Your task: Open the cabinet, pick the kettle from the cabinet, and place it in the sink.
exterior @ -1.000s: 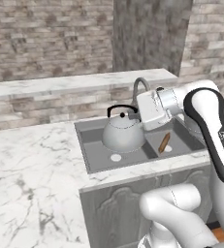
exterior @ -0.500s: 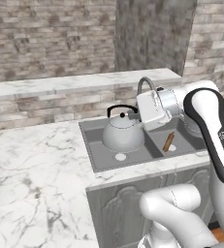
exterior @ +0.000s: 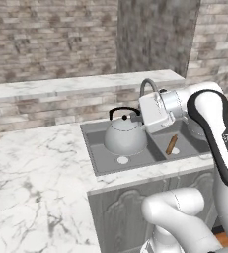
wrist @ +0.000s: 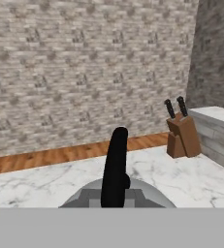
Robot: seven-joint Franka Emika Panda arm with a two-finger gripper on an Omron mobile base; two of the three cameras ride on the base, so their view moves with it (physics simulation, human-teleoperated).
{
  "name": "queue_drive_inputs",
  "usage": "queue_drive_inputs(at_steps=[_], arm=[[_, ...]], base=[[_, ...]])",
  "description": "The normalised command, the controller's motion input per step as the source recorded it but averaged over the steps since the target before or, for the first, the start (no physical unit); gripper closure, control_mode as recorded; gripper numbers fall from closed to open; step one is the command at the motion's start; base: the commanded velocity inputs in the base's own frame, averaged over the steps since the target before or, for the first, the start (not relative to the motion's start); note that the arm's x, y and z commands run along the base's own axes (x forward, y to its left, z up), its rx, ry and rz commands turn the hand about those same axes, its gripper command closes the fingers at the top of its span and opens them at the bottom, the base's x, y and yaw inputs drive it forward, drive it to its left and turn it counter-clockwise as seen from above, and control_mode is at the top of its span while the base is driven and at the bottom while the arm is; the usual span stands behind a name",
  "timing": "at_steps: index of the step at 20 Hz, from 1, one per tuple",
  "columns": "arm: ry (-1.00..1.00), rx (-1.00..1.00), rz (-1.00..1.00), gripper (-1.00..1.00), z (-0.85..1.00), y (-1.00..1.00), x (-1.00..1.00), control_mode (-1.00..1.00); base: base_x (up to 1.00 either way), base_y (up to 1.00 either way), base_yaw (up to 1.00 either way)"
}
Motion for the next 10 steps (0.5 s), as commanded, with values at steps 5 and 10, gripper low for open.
queue_drive_inputs(at_steps=[5, 10], arm=[[0.0, 0.0, 0.0, 1.0, 0.0, 0.0, 0.0, -1.0], [0.0, 0.0, 0.0, 1.0, 0.0, 0.0, 0.0, -1.0]], base=[[0.0, 0.0, 0.0], [0.0, 0.0, 0.0]])
